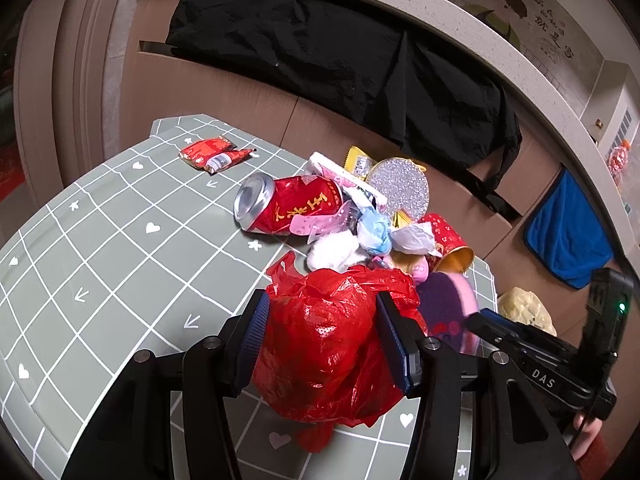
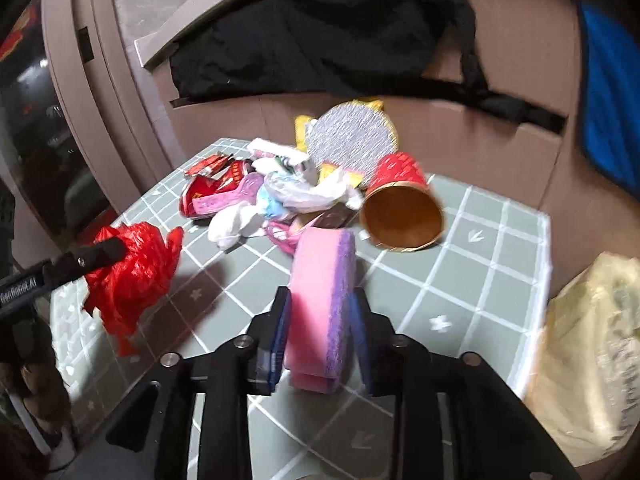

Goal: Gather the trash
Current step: 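Close the right gripper on the purple-pink sponge and lift it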

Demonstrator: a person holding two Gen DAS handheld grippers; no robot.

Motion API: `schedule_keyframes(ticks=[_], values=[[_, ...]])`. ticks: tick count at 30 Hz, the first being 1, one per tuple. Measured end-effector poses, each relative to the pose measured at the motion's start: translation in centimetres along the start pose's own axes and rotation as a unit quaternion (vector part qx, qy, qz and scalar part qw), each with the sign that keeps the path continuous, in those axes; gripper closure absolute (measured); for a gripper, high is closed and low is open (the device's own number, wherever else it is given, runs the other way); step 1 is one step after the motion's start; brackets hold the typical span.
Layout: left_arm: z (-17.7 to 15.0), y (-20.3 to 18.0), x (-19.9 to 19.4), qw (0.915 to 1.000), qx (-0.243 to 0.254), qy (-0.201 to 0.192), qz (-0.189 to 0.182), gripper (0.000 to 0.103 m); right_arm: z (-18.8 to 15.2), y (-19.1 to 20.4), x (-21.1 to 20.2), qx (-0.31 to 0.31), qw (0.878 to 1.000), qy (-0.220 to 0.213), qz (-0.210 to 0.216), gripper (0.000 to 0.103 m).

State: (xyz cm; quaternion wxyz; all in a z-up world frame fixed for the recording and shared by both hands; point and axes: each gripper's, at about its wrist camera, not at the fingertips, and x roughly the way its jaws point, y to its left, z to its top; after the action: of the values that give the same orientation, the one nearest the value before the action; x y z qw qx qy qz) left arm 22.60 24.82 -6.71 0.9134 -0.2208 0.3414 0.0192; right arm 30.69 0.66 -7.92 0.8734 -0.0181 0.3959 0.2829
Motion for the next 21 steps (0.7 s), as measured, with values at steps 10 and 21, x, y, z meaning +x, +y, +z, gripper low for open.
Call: schedule_keyframes(ticks=[10, 21], values=[[-0.5, 0.7, 0.0, 0.9999, -0.008, 0.007, 0.003, 0.049, 0.2, 2.8, 1.6, -0.042, 0.999, 0.015, 0.001, 0.064], [-0.6, 2.1, -0.1, 0.9996, -0.026, 0.010, 0.004, 0.049, -0.4, 3.4, 3.1, -0.087, 0.994, 0.028, -0.054, 0.064]])
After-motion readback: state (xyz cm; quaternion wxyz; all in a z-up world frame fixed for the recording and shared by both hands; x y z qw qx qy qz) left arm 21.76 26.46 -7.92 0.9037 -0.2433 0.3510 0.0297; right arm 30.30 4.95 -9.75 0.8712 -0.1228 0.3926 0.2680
